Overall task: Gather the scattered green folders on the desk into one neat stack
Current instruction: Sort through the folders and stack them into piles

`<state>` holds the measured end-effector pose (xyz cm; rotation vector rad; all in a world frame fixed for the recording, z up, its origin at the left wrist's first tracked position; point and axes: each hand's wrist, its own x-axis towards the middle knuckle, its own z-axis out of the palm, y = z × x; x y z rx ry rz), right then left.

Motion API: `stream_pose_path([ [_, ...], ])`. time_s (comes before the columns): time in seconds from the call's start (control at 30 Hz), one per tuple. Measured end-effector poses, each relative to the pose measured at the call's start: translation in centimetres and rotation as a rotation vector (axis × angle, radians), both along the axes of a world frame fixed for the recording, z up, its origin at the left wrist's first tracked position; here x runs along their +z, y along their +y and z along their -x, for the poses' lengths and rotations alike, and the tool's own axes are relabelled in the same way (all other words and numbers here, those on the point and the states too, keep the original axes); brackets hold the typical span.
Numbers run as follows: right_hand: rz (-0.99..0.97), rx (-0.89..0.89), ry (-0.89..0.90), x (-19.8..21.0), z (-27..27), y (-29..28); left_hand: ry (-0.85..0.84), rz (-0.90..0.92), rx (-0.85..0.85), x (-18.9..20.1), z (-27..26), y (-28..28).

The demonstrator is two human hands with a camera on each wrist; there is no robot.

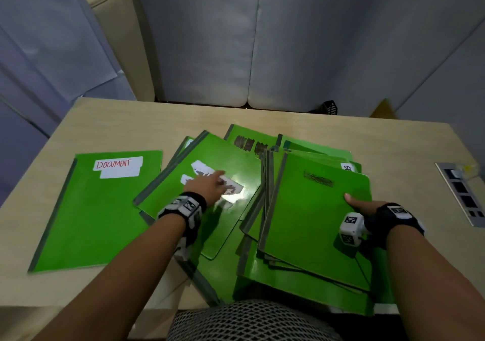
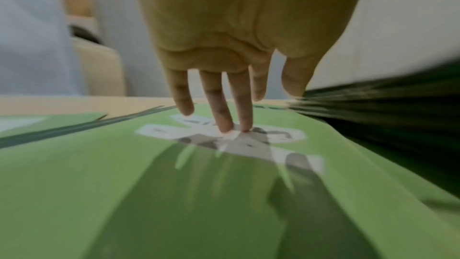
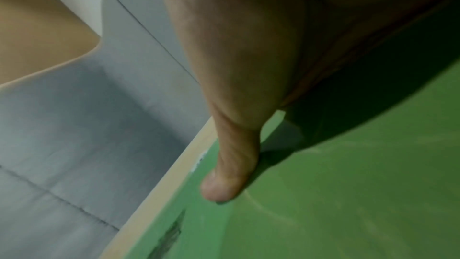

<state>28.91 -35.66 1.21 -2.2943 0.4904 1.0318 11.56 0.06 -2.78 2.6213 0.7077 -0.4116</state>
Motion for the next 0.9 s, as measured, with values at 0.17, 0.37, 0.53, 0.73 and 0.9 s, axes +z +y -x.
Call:
stream_pose_path([
  [0.17, -0.039, -0.102, 0.054, -2.7, 1.2, -0.5, 0.102, -0.049, 0.547, 0.2, 1.6, 6.7],
  [0.37, 0.065, -0.075, 0.030, -3.1, 1.8, -0.8, 0.177, -0.019, 0.532, -1.0, 2.7, 7.4],
  [0.53, -0.047, -0.102, 0.003, -2.7, 0.4, -0.8, 0.073, 0.158, 0.515, -0.5, 1.4, 5.1],
  [0.73, 0.161, 0.066, -0.048, -3.5, 0.3, -2.1, -0.001, 0.496, 0.652, 1.0, -0.2, 5.0],
  [0.9, 0.257, 0.189, -0.062, -3.2, 0.3, -2.4, 0.130, 0.591, 0.592, 2.2, -1.0, 4.8],
])
